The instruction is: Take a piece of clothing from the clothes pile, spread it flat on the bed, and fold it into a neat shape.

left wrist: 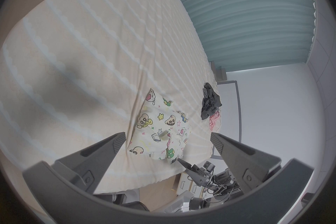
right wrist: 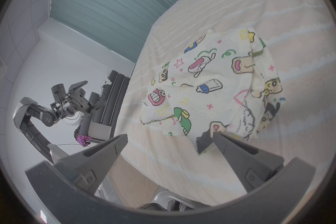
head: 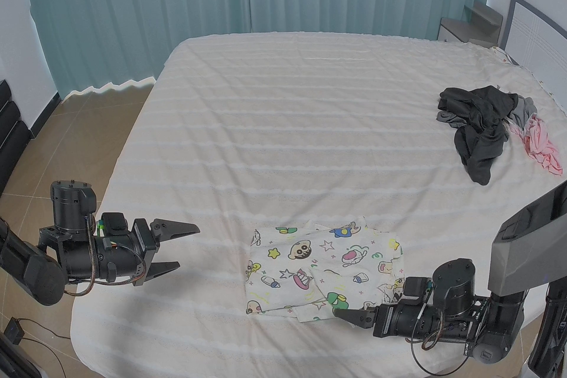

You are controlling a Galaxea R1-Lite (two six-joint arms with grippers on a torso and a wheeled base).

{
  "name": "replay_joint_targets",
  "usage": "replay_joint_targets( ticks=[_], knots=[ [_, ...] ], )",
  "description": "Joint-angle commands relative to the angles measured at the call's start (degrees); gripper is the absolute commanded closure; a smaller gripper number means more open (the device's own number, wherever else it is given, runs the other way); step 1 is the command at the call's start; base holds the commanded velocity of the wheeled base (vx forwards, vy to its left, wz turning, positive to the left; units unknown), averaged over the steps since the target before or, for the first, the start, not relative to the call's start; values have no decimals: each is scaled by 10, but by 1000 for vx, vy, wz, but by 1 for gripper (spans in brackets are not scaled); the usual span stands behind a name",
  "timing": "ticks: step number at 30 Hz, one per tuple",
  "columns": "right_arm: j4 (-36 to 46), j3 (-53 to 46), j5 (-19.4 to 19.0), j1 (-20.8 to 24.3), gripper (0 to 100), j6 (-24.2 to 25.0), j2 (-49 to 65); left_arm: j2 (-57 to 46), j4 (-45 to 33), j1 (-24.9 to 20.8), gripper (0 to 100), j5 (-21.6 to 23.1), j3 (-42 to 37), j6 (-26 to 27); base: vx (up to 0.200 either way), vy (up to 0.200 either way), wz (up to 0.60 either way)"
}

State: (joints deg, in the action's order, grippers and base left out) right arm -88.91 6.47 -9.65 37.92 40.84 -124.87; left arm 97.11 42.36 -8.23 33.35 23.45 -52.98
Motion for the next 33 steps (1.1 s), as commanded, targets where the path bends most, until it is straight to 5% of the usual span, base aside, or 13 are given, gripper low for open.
replay_joint_targets(
  ticks=[1, 33],
  knots=[
    [-9, -7, 3, 0, 0, -1, -15, 9, 0, 1, 0, 0, 0, 0, 0, 0, 0],
    [-9, 17, 10, -4, 0, -1, -53, 22, 8, 5, 0, -1, -2, -2, 0, 0, 0]
  ],
)
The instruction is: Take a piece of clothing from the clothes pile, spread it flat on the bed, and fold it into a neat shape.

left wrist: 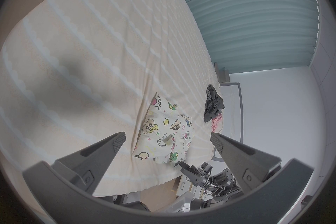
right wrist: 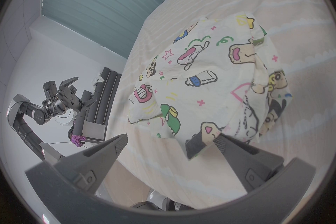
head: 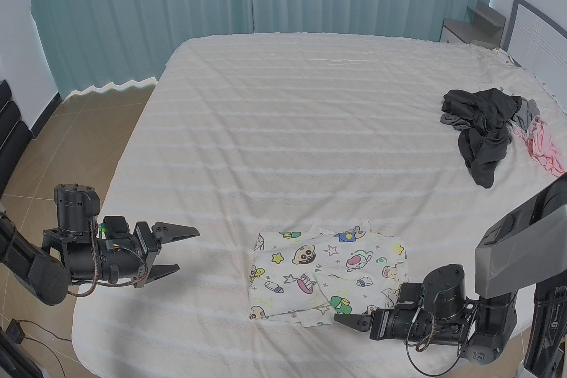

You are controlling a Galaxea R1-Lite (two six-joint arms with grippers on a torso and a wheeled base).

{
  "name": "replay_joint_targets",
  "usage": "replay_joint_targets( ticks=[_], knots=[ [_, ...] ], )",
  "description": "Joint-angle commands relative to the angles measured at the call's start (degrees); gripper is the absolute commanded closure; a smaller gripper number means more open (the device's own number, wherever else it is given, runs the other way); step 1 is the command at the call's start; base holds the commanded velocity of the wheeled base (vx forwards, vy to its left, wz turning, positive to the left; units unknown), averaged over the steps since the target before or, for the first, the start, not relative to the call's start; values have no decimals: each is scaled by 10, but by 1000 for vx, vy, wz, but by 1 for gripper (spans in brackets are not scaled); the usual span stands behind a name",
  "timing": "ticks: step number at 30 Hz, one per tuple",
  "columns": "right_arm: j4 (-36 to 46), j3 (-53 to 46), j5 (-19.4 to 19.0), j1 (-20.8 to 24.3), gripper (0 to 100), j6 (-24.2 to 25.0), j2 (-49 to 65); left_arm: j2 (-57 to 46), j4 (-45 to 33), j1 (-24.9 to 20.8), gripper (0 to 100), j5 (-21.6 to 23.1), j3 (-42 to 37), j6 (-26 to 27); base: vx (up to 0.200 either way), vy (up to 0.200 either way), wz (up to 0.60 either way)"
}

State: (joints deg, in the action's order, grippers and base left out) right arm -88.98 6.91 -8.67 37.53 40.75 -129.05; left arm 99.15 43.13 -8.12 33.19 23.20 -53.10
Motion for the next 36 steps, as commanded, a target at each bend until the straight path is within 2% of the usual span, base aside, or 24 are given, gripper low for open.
replay_joint_targets(
  ticks=[1, 3, 4, 9, 27, 33, 36],
  knots=[
    [-8, 13, 1, 0, 0, 0, -11, 2, 0, 5, 0, 0, 1, -1, 0, 0, 0],
    [-8, 10, 4, 0, 0, 1, -7, 2, 0, 6, 0, 0, 0, -1, 0, 0, 0],
    [-8, 6, 9, 0, 100, 1, -5, 2, 0, 6, 0, 0, 1, -2, 0, 0, 0],
    [-8, -10, 26, 1, 100, -1, -2, 3, 1, 6, 0, 0, 0, -2, 0, 0, 0],
    [-8, -43, 26, -29, 100, -5, 43, 10, 1, 6, 0, -1, 1, -1, 0, 0, 0],
    [-8, -42, 27, -63, 100, -21, 50, 10, 1, 8, 0, -1, 1, -1, 0, 0, 0],
    [-8, -36, 26, -94, 100, -30, 63, 10, 1, 9, 0, -1, 1, -1, 0, 0, 0]
  ],
)
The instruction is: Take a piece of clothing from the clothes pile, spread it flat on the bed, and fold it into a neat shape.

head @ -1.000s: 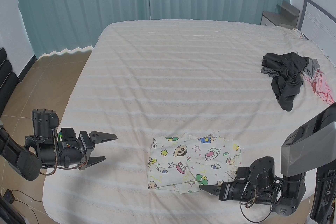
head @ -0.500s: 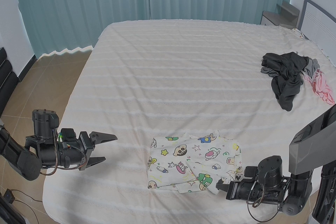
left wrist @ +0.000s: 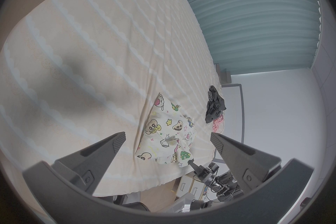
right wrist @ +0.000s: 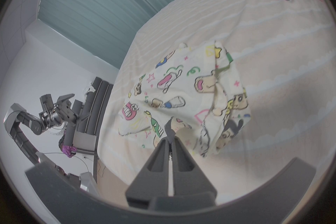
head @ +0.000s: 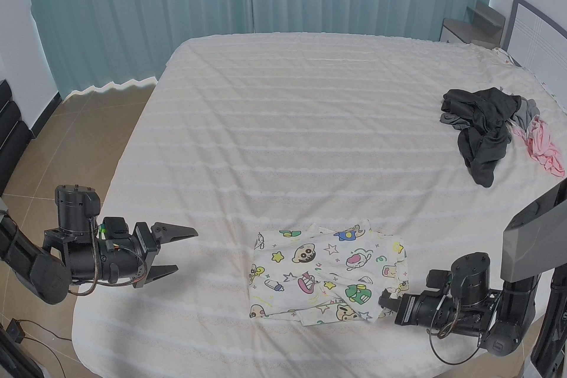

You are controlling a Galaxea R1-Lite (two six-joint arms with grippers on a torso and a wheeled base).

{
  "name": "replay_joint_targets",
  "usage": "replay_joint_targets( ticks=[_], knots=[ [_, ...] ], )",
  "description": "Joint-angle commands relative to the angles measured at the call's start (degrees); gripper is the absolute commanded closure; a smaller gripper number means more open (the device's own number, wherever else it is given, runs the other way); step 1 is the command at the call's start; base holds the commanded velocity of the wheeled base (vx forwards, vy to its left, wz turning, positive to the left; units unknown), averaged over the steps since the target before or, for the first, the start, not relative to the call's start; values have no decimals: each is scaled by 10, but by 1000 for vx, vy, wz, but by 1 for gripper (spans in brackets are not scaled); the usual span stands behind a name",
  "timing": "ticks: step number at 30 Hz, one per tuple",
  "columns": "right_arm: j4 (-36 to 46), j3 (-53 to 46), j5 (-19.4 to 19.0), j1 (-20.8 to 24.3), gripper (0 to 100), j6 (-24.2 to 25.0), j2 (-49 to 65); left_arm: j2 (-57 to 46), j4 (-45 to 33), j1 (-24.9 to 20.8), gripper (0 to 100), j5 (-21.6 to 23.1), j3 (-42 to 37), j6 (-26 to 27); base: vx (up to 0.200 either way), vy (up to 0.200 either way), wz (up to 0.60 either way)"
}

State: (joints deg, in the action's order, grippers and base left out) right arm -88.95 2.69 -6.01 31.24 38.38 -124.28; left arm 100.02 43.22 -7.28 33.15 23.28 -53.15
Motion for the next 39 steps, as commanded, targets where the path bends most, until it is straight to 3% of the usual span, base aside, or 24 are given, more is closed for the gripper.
replay_joint_targets(
  ticks=[1, 12, 15, 21, 30, 31, 39],
  knots=[
    [-9, 10, -1, -42, 100, -8, 16, 2, 0, 1, 0, 0, 0, 0, 0, 0, 0],
    [-9, 51, -7, -101, 100, -12, 11, 4, 0, 1, 0, 0, 1, 1, 0, 0, 0],
    [-9, 65, -17, -120, 100, -13, 7, 4, 0, 0, 0, 0, 1, 1, 0, 0, 0],
    [-9, 71, -76, -159, 100, -15, 4, 5, 0, 0, 0, 0, 1, 1, 0, 0, 0],
    [-9, 85, -96, -181, 100, -16, -22, 9, 0, 1, 0, 0, 1, 1, 0, 0, 0],
    [-9, 88, -97, -189, 0, -16, -30, 9, 0, 0, 0, 0, 1, 1, 0, 0, 0],
    [-9, 55, -101, -175, 0, -29, 6, 10, 0, 1, 0, 0, 1, 2, 0, 0, 0]
  ],
)
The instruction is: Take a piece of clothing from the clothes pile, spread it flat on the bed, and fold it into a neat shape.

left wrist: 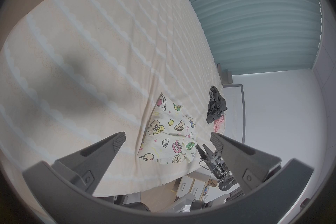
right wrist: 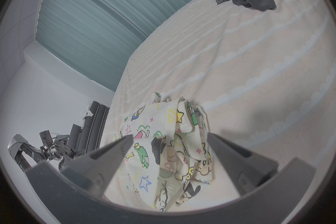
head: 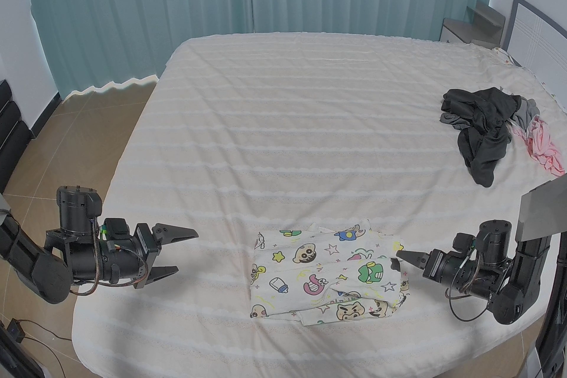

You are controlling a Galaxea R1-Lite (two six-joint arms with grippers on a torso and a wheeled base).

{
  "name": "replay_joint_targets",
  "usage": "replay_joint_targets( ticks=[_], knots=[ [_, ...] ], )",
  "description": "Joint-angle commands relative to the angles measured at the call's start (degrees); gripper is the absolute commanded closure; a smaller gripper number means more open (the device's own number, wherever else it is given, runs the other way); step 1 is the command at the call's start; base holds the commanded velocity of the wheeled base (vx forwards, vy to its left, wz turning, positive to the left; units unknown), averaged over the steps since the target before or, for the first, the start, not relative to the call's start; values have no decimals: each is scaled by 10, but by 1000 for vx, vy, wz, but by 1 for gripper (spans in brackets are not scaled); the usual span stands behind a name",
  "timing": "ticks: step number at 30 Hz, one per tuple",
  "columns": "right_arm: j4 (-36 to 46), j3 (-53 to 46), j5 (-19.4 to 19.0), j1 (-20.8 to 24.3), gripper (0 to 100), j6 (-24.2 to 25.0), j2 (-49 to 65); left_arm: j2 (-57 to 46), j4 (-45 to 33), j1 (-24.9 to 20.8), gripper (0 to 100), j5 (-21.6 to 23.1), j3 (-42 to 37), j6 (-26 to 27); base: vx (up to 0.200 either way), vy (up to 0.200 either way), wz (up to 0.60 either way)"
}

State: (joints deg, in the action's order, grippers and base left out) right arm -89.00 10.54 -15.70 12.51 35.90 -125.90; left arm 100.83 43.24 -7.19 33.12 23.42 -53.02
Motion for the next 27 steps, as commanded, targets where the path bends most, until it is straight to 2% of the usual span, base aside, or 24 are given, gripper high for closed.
replay_joint_targets(
  ticks=[1, 9, 19, 21, 22, 27],
  knots=[
    [-8, -33, -6, 23, 0, -4, 28, 2, 0, 0, 0, 0, 0, 0, 0, 0, 0],
    [-8, -67, -12, 95, 0, -5, 37, 2, 0, 0, 0, 0, 0, 0, 0, 0, 0],
    [-9, -56, -12, 118, 0, -8, 0, 2, 0, 0, 0, 0, 0, -1, 0, 0, 0],
    [-9, -40, -12, 117, 0, -34, -30, 2, 0, 0, 0, 0, 0, -1, 0, 0, 0],
    [-9, -38, -11, 116, 100, -39, -35, 2, 0, 0, 0, 0, 0, -1, 0, 0, 0],
    [-9, -54, -7, 112, 100, -60, -31, 2, 0, 0, 0, 0, 0, -1, 0, 0, 0]
  ],
)
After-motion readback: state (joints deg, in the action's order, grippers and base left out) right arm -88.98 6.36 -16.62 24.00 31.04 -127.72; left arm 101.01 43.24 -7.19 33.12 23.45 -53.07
